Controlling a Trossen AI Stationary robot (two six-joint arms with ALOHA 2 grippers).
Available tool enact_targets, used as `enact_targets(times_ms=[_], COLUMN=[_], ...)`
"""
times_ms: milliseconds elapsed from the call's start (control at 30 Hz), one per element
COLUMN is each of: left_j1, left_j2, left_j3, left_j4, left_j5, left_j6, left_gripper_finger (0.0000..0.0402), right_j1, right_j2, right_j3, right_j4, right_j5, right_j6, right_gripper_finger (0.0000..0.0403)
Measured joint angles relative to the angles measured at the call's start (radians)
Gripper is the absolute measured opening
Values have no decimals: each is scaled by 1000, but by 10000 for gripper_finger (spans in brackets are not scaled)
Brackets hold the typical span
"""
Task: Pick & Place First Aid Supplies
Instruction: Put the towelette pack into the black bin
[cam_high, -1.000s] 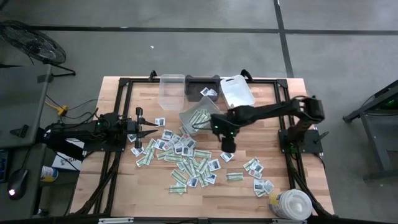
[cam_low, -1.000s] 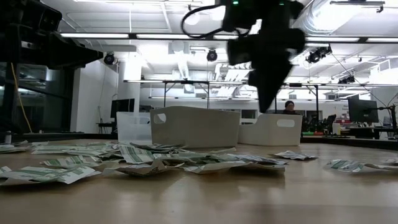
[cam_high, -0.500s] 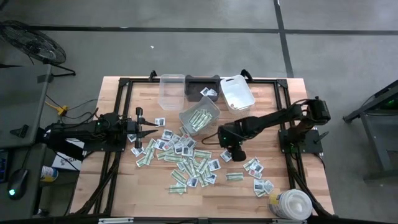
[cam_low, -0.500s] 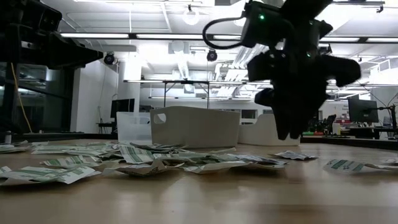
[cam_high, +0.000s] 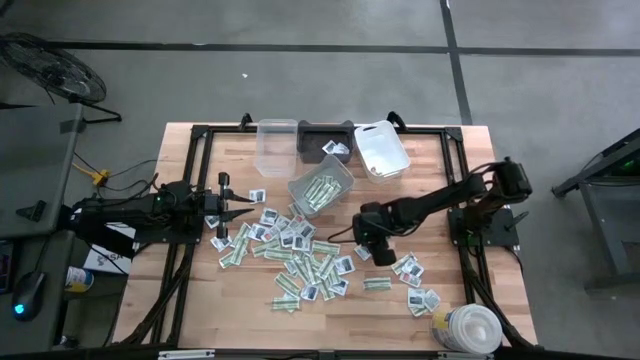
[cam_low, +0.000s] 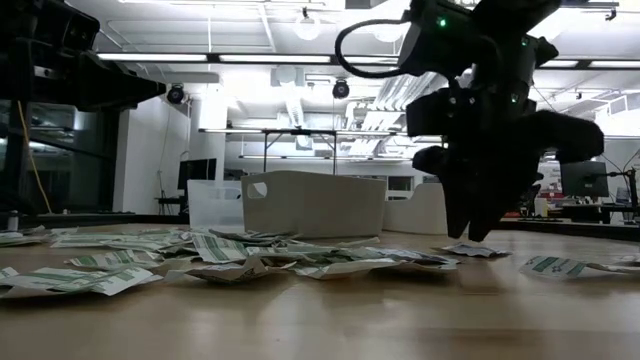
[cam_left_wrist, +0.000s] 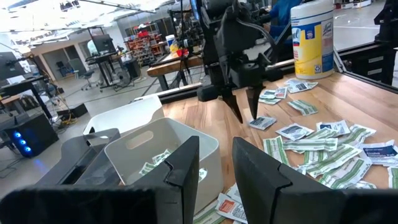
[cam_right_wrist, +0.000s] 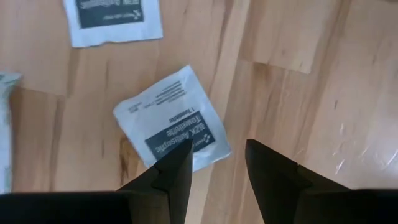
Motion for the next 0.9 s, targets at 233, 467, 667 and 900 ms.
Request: enact_targets(times_ms=[233,467,667,900], left_j1=[0,0,0,0], left_j2=[0,0,0,0], left_j3=[0,0,0,0], left_j4=[0,0,0,0], left_j5=[0,0,0,0], left_j6=[0,0,0,0], left_gripper_finger=[96,96,96,96], right_j1=[9,13,13,13], right_j2=[47,49,51,52], right_j3=[2,3,2,2], right_j4=[42,41,41,39], right_j5=[2,1,3,5], right_j6=[35,80,119,186], right_gripper_finger=[140,114,57,5])
